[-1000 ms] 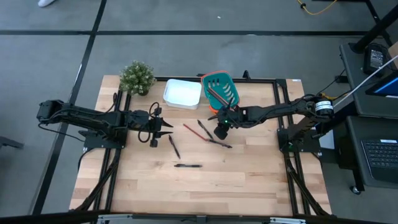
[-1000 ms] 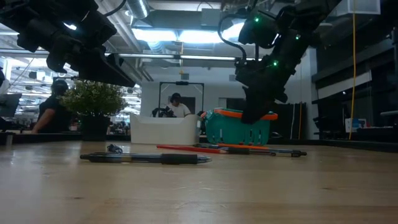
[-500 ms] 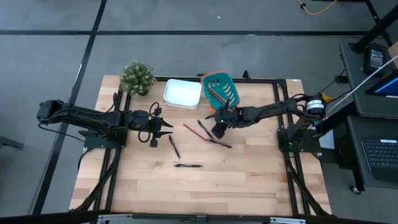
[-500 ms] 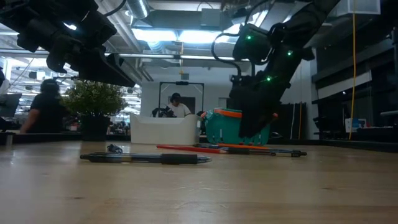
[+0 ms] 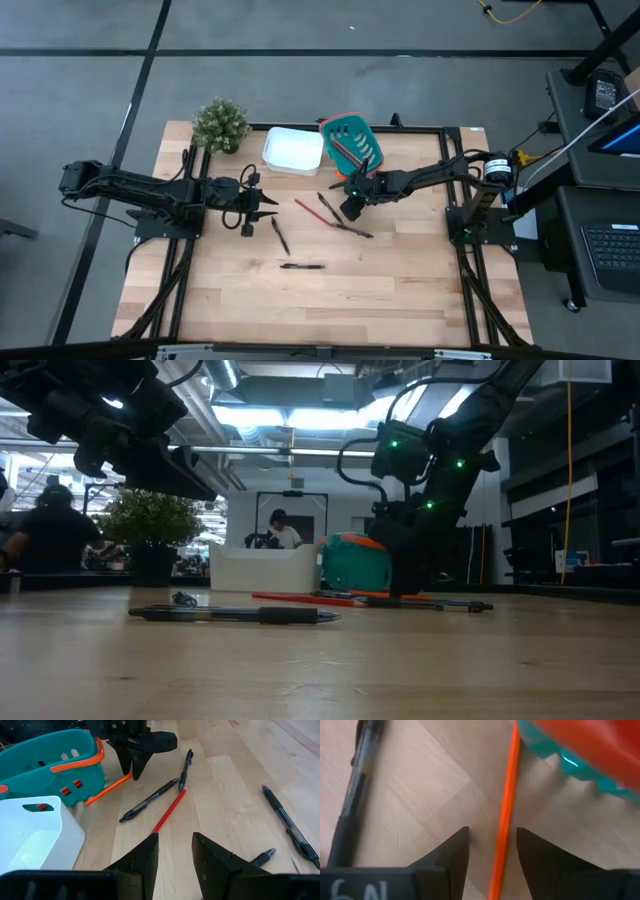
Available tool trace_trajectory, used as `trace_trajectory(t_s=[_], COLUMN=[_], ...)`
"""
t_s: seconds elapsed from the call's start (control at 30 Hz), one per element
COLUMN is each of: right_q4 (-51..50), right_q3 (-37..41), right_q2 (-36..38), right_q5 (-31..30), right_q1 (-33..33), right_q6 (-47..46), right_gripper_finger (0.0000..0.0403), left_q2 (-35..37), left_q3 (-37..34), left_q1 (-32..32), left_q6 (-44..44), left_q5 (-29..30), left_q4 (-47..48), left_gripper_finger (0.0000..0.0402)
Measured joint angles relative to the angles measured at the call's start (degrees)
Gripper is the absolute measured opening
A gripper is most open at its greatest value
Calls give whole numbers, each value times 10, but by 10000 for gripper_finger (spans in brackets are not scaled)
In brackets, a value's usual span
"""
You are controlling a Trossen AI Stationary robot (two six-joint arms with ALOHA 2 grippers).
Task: Sort pens & pencils
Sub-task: Put the orange pencil into the dark green bin
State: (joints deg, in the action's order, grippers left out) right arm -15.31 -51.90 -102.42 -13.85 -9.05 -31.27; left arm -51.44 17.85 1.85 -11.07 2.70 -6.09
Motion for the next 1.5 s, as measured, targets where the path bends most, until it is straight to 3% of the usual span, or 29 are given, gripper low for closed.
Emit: trace_trajectory(t_s=[0.37,0.87,1.13,1.33,1.5], right_q4=[2,4,-17,-27,-33], right_q3=[-1,0,-1,0,0], right_q2=[-6,-7,-8,-7,-7], right_q5=[2,18,23,25,27], right_q1=[0,-1,2,15,27], right_q6=[2,-1,-26,-27,-30], right_gripper_finger=[153,16,31,9,13], left_q2=[0,0,0,0,0], left_q3=[0,0,0,0,0], left_q1=[0,0,0,0,0], left_q6=[0,0,2,2,2], left_q5=[0,0,0,0,0], left_q4=[0,0,1,1,1], left_gripper_finger=[112,112,112,112,112])
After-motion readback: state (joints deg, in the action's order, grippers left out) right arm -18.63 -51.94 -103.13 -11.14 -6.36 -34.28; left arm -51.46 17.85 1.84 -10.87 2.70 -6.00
